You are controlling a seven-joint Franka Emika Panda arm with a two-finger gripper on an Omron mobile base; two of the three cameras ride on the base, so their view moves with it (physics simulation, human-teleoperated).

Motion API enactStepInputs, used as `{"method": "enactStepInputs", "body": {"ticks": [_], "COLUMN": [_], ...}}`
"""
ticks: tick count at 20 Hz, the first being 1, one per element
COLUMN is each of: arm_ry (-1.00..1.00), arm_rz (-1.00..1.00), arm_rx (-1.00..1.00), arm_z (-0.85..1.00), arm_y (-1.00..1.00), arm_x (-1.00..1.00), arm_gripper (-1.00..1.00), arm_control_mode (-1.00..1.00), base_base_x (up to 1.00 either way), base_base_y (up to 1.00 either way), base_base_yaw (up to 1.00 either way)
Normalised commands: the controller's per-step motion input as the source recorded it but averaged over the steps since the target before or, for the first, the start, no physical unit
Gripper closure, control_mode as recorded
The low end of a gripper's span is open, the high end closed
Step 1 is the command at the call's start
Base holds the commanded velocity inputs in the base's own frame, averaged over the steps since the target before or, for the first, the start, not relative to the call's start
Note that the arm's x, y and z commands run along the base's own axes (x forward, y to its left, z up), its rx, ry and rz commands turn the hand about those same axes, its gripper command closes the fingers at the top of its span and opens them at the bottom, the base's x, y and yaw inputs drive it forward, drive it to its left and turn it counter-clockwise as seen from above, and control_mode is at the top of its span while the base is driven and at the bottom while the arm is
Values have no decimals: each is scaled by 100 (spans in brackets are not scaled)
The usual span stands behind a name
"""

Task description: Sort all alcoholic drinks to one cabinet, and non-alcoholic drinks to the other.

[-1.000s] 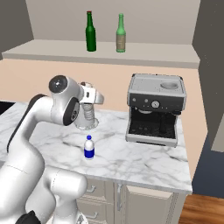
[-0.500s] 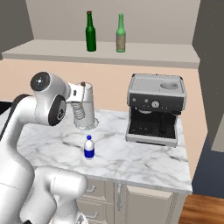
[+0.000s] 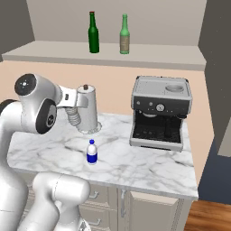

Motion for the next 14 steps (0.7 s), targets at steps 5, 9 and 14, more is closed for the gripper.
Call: {"method": "enactStepInputs", "body": {"ticks": [5,9,14], "arm_ry": [0,0,0], "arm_rz": [0,0,0], "arm_rx": [0,0,0], "arm_z": [10,2,0], "arm_y": [0,2,3], "arm_x": [-36,-29,-22], "arm_gripper": [100,100,100], "arm_control_mode": [-100,-100,-100], "base_base_x": [0,0,0], "base_base_y": [0,0,0], "base_base_yaw": [0,0,0]}}
